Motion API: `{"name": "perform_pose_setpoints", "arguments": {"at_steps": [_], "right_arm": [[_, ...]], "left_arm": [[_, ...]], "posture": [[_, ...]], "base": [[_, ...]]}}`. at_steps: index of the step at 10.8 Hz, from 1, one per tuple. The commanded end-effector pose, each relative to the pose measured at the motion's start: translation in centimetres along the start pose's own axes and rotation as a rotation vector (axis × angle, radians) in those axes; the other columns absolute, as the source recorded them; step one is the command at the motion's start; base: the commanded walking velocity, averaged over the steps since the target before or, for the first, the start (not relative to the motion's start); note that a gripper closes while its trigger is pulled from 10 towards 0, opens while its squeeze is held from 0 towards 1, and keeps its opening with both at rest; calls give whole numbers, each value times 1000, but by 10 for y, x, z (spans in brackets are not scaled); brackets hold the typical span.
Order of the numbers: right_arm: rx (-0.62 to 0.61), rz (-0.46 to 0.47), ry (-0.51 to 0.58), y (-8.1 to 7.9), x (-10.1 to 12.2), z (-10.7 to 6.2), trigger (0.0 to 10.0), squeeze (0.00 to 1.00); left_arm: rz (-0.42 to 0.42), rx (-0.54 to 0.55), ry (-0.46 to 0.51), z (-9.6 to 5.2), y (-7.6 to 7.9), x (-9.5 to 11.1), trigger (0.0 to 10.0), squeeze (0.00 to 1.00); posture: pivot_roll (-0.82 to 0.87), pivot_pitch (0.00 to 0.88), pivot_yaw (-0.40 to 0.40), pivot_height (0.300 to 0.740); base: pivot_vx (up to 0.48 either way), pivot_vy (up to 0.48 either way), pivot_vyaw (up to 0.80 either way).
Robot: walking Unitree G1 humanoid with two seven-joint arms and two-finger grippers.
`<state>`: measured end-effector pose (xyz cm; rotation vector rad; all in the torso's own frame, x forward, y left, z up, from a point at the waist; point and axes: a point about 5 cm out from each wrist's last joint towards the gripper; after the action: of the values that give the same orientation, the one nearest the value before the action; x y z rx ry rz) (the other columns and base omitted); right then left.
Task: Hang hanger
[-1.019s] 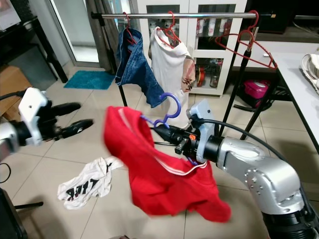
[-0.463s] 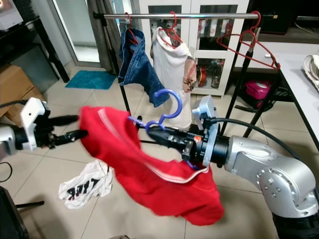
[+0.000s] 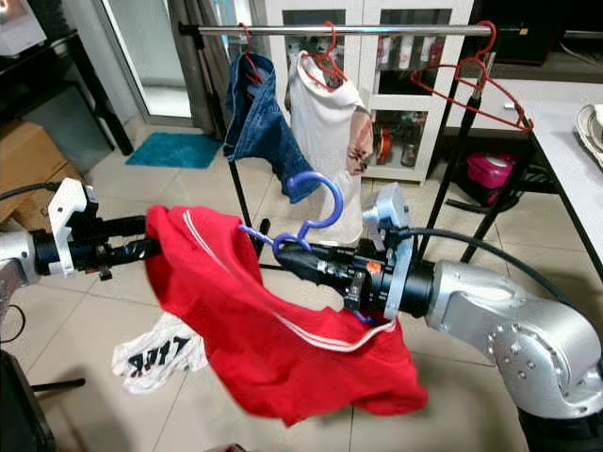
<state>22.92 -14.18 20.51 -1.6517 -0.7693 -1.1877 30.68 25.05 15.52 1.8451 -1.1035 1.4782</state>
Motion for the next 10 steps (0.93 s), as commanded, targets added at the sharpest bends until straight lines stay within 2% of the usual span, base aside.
{"name": "perform_pose_setpoints", "arguments": {"at_steps": [1, 3, 6, 7, 8, 9, 10], "right_arm": [[25, -38, 25, -7, 8, 0, 10000, 0], [32, -42, 22, -8, 8, 0, 10000, 0], [22, -44, 24, -7, 8, -1, 10000, 0], [17, -44, 26, -7, 8, -1, 10000, 0], [8, -42, 27, -6, 7, -2, 10000, 0], [-5, -38, 28, -5, 6, -3, 10000, 0], [-9, -37, 29, -4, 6, -3, 10000, 0]], "left_arm": [[18, 1, 9, 0, -3, 4, 0, 0], [15, 56, 28, 0, -9, 4, 0, 0], [-12, 68, 47, 1, -12, 1, 0, 0], [-22, 119, 58, 0, -15, 0, 0, 0], [-48, 202, 112, -2, -22, 4, 0, 0], [-134, 329, 227, -6, -31, 8, 0, 0], [-172, 394, 222, -7, -34, 1, 0, 0]], "posture": [[-135, 0, 134, 740], [-135, 0, 133, 740], [-135, 0, 135, 740], [-135, 0, 139, 740], [-135, 0, 139, 740], [-135, 0, 139, 740], [-134, 0, 143, 740]], "base": [[0, 0, 0], [0, 0, 0], [0, 0, 0], [0, 0, 0], [0, 0, 0], [0, 0, 0], [0, 0, 0]]}}
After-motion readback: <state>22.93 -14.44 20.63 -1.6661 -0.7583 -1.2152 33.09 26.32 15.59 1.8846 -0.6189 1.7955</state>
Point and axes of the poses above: a point about 5 cm out from each wrist's last joint towards the gripper, its own z axis pointing out of the wrist towards the gripper, its own x axis along the axis of the wrist's last joint, y = z × x, and after that the axes turned 2 degrees about z, right-handed
